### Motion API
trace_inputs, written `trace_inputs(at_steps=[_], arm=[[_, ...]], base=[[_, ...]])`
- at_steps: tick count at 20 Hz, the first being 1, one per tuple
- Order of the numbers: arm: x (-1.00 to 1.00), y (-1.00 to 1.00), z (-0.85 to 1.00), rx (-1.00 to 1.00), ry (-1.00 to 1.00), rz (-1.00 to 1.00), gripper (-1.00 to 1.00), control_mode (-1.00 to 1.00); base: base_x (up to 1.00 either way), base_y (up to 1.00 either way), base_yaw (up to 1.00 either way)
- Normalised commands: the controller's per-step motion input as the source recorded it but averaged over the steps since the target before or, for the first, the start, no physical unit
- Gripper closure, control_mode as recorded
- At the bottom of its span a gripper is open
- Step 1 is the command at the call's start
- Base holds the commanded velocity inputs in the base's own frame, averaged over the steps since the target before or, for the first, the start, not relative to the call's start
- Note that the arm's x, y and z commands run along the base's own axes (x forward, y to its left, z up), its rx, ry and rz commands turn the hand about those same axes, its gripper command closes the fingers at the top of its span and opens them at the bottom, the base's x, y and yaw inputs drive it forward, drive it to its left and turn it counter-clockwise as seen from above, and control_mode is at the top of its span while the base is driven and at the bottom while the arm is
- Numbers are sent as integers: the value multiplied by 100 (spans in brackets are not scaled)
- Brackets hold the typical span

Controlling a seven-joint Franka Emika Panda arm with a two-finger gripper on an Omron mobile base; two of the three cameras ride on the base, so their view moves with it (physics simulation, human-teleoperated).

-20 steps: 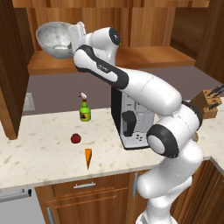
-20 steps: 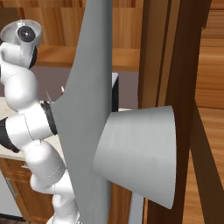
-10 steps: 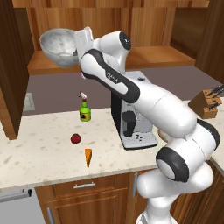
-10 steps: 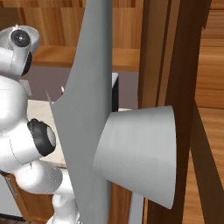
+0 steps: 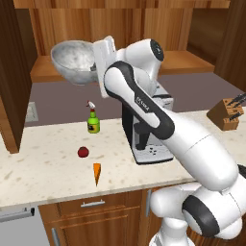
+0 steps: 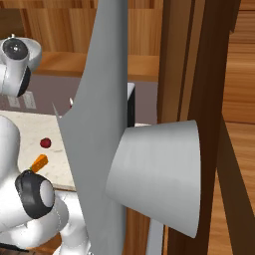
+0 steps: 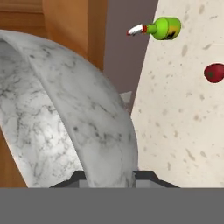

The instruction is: Pick both bowls and place them on the counter. Then place the cheese in one bowl and place the tomato in the other bowl.

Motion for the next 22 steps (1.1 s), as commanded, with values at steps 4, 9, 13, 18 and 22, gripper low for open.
trace_inputs(at_steps=[4, 9, 13, 18, 22], arm=[[-77, -21, -8, 0, 16, 0, 100, -100], [-77, -17, -13, 0, 16, -1, 100, -100], [-59, -1, -33, 0, 25, -4, 100, -100], [-37, 0, -45, 0, 28, -4, 100, -100], [-20, -1, -49, 0, 17, -4, 100, -100]], base=[[0, 0, 0], [0, 0, 0], [0, 0, 0], [0, 0, 0], [0, 0, 0]])
